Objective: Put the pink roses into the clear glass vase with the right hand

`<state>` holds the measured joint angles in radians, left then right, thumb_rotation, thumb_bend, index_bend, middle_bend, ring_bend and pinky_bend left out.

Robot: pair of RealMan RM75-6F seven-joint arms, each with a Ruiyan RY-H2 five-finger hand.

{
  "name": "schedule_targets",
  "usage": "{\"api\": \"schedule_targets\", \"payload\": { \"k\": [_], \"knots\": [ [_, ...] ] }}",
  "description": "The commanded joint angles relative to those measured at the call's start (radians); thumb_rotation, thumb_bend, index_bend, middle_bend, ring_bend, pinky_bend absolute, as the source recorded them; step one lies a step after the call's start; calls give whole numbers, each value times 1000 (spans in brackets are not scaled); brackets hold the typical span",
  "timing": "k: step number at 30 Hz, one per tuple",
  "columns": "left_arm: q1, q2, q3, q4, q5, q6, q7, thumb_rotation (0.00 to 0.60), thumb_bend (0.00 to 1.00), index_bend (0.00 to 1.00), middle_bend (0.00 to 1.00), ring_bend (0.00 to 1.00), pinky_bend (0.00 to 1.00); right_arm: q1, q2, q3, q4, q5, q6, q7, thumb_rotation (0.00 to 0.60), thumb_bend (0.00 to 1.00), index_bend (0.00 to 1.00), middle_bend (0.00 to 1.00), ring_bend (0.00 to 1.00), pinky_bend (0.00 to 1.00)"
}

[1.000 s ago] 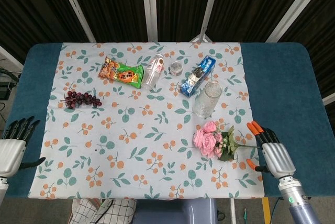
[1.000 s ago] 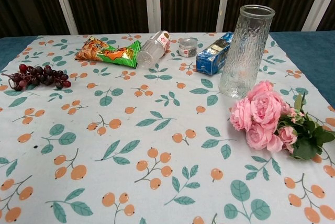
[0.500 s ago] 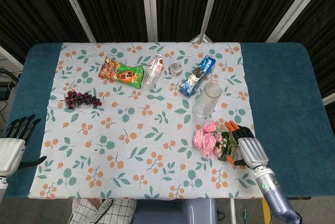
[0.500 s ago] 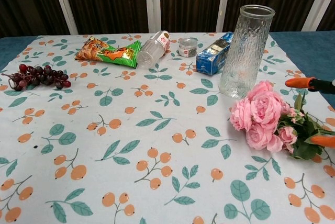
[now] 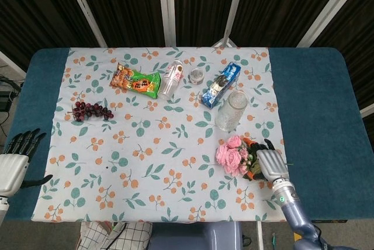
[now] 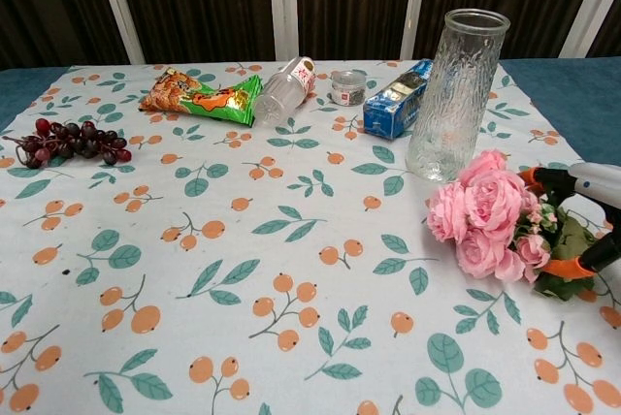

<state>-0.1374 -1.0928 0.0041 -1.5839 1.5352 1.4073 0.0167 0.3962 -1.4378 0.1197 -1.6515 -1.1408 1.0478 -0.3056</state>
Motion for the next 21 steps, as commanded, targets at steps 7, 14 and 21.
{"api": "schedule_targets", "payload": {
  "k": [7,14,21],
  "knots": [
    [0,0,0,-2,-4,-1,1,600,0,0,0,0,0,-1,-17,-5,-3,-81,51,42,600,307,586,535,535,245],
    [1,0,1,-6,-6,-3,2,600,0,0,0,0,0,-15,45,17,-76,-135,102,114,600,307,586,535,536,245],
    [2,-1,0,-11,-7,-1,1,600,0,0,0,0,0,-35,146,125,-198,-138,193,258,600,307,586,535,536,245]
  ]
}}
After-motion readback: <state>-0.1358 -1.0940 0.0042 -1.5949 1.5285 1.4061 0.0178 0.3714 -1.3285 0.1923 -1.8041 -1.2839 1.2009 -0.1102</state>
